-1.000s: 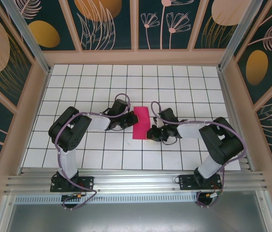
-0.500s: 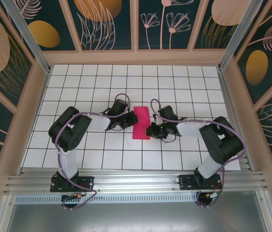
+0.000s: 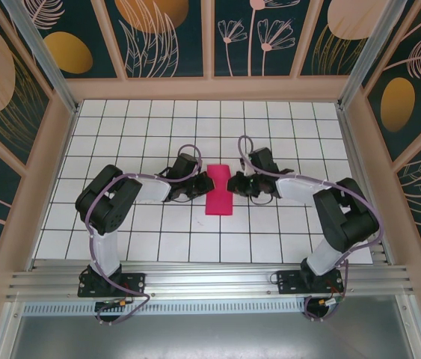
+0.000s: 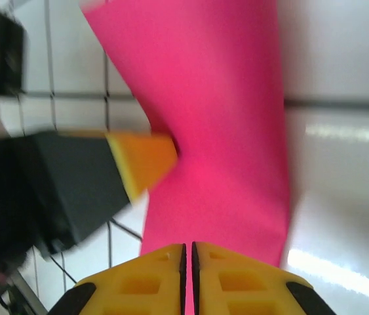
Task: Fold a paper plane with a square sheet of paper (pick it up from the middle)
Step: Fold the square sheet of paper in half at the center of the table.
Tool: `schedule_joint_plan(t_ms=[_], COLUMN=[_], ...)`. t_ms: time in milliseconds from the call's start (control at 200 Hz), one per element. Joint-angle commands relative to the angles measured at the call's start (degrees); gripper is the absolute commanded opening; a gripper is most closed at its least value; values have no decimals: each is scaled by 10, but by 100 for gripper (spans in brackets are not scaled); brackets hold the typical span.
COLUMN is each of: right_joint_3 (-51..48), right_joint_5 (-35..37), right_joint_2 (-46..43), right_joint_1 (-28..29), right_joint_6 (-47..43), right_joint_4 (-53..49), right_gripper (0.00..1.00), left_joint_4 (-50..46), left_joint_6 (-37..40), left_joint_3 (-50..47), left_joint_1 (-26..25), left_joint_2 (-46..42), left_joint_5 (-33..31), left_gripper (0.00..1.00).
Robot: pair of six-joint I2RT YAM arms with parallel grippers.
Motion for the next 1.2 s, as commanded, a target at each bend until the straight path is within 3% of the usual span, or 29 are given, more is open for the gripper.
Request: schedule_joint_plan(t_ms=[0,240,615,906,1196], right_joint_3=[40,101,104,125,155], right_joint_5=[16,-34,26,21,41], right_joint_2=[40,121,183,155,203], right_joint_1=[-14,-20,-36,-37,-46], right_joint_6=[-9,-26,-15,-9,-4], right_joint_4=[27,35,33,40,39], right_gripper=[13,13,12,12,13], left_joint_4=[-32,-41,-45,-44,-43], left_joint_6=[4,11,13,14,14], left_joint_3=[-16,-10,-15,-20,-23], left_joint_1=[-3,-3,-2,-2,-3], left_joint_2=[30,32,32,31,29], left_joint_5=[-26,-18,-16,-16,-16], left_gripper=[8,8,8,8,8])
